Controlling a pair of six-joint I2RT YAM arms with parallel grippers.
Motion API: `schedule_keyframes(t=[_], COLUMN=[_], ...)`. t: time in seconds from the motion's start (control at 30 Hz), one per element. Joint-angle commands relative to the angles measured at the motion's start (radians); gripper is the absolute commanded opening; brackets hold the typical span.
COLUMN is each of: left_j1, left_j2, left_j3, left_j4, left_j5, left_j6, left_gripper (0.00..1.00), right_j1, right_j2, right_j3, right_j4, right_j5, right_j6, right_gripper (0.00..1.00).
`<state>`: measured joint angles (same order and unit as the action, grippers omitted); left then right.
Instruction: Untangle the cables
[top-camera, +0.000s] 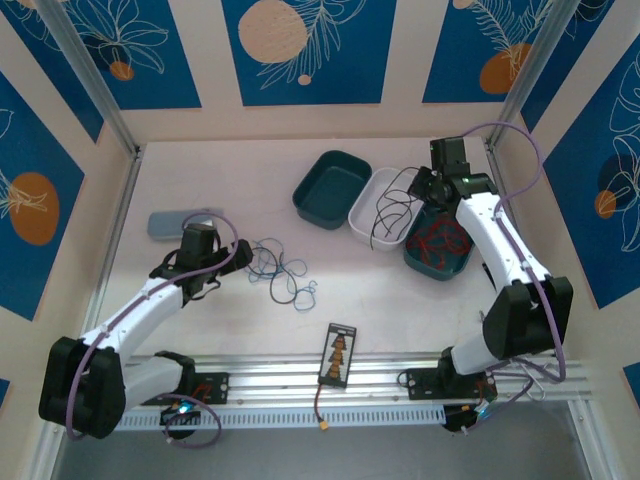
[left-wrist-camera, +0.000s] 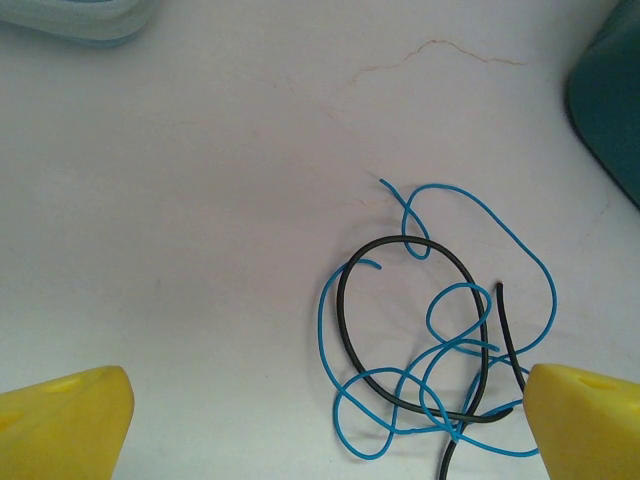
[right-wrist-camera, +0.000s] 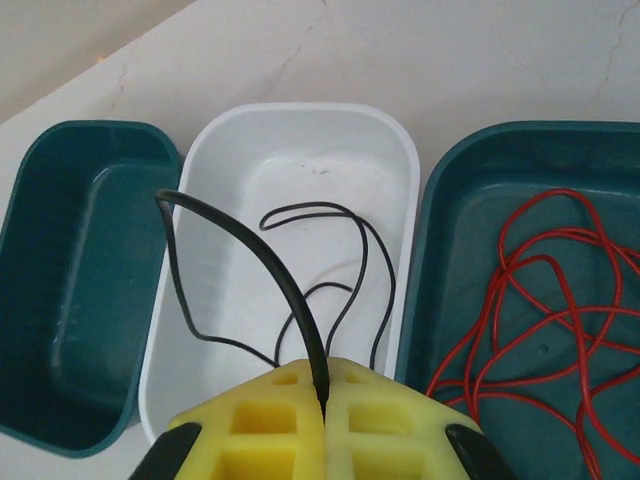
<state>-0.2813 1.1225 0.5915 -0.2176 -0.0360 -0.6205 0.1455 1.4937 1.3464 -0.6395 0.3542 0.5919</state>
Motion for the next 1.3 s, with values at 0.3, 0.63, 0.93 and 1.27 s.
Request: schedule_keyframes(t=[0.3, 0.63, 0.93, 1.27], left_j1=[0.016, 0.016, 0.017, 0.019], left_j2=[-0.008, -0.011, -0.021, -0.027], left_j3=[0.006, 0.004, -0.005, -0.013], left_j4=[-0.003, -0.008, -0.013, -0.011], left_j5=[0.01, 0.011, -0.001, 0.003], left_j6=[-0.002, 0.0, 0.002, -0.002], left_gripper=[1.0, 1.0, 1.0, 1.0], right_j1=[-0.017, -0.032, -0.026, -0.023], right_j2=[0.154, 0.347, 0.393, 0.426], right_j3=[0.141, 0.305, 0.284, 0.263], right_j4=[0.04, -0.03, -0.048, -0.071], right_j5=[-0.002, 0.006, -0.029, -0.043], right_j6=[-0.075, -0.099, -0.081, -0.094], right_gripper=[0.0, 0.0, 0.0, 0.13])
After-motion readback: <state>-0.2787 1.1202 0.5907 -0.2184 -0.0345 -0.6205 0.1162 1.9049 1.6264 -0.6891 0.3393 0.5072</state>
